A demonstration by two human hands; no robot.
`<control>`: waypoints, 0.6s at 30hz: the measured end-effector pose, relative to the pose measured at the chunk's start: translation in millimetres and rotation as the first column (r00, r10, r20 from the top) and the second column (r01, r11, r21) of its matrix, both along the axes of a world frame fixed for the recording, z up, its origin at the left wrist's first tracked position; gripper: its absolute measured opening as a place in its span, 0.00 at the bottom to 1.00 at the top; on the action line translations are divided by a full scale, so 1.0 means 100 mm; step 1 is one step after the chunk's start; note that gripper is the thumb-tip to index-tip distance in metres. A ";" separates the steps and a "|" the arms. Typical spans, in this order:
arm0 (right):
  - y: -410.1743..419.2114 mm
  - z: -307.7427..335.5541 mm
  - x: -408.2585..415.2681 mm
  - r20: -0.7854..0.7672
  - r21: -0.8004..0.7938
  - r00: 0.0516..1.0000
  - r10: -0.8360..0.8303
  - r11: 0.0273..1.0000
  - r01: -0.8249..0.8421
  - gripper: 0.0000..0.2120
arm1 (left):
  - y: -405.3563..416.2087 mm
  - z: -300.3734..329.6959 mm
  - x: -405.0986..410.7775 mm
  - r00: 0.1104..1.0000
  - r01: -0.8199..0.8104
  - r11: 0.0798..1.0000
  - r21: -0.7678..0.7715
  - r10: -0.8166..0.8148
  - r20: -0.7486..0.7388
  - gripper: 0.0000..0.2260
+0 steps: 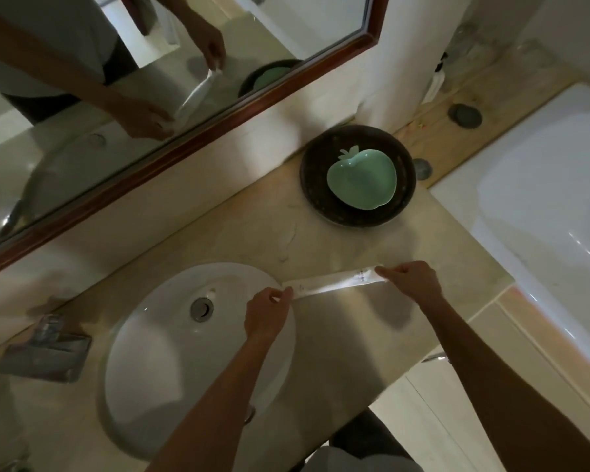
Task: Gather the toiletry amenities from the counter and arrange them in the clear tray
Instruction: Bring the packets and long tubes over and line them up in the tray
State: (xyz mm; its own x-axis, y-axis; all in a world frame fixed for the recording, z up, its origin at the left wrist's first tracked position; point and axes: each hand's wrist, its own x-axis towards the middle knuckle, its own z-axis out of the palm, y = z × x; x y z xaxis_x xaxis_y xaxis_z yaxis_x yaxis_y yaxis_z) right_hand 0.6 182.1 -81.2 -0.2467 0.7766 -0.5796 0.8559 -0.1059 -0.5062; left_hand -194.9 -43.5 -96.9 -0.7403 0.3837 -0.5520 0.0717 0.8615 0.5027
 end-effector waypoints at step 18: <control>-1.80 0.20 -0.72 -0.305 -0.142 0.950 -0.061 0.990 0.018 0.08 | -1.95 0.51 -0.36 0.901 -0.409 0.885 0.224 0.430 -0.051 0.06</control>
State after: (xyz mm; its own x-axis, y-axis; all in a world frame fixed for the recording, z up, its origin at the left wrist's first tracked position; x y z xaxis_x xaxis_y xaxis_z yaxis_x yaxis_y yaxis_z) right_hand -71.7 2.4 -61.4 -0.4003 0.7090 -0.5806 0.6540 -0.2228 -0.7229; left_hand -231.4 -238.4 -46.3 -0.9025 0.1211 -0.4132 -0.2166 0.7017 0.6787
